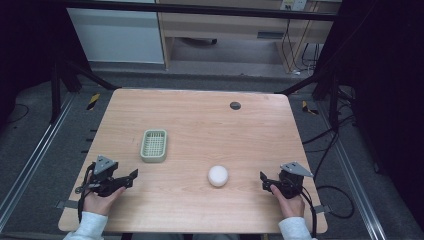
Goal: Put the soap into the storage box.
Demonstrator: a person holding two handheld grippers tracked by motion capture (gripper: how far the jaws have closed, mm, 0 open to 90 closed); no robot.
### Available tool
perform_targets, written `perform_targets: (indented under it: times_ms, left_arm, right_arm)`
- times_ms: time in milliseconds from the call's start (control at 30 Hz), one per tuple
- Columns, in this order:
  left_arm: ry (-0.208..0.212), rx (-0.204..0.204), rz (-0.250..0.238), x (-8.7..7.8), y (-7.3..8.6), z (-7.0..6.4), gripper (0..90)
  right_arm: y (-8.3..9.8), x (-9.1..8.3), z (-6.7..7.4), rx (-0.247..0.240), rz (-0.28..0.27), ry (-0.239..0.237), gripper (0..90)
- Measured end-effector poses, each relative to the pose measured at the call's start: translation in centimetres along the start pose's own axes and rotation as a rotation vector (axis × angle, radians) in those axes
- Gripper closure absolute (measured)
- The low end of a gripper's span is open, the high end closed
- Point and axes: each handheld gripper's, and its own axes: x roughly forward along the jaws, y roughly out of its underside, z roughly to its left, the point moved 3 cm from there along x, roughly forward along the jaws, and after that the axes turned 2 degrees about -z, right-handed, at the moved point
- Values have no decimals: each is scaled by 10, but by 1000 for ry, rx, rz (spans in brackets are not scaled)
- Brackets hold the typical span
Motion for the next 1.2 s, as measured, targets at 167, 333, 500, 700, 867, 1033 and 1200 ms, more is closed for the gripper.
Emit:
perform_targets:
  times_ms: [167,333,500,700,867,1033,1200]
  left_arm:
    - [8,11,-5,0,-2,-6,224]
    - [17,33,2,0,-4,-12,243]
    - [29,48,1,0,-6,-19,246]
    - [50,62,-4,1,-9,-28,251]
    - [72,78,1,2,-10,-39,253]
    - [84,96,2,4,-12,-50,253]
    - [93,113,2,7,-14,-59,252]
  right_arm:
    - [0,0,-1,-3,-3,5,49]
    - [0,1,0,-7,6,8,48]
    - [0,1,0,-8,7,8,48]
    - [1,2,0,-14,11,7,48]
    - [1,2,0,-17,10,11,48]
    - [1,2,1,-15,14,8,48]
    - [0,2,0,-12,8,5,48]
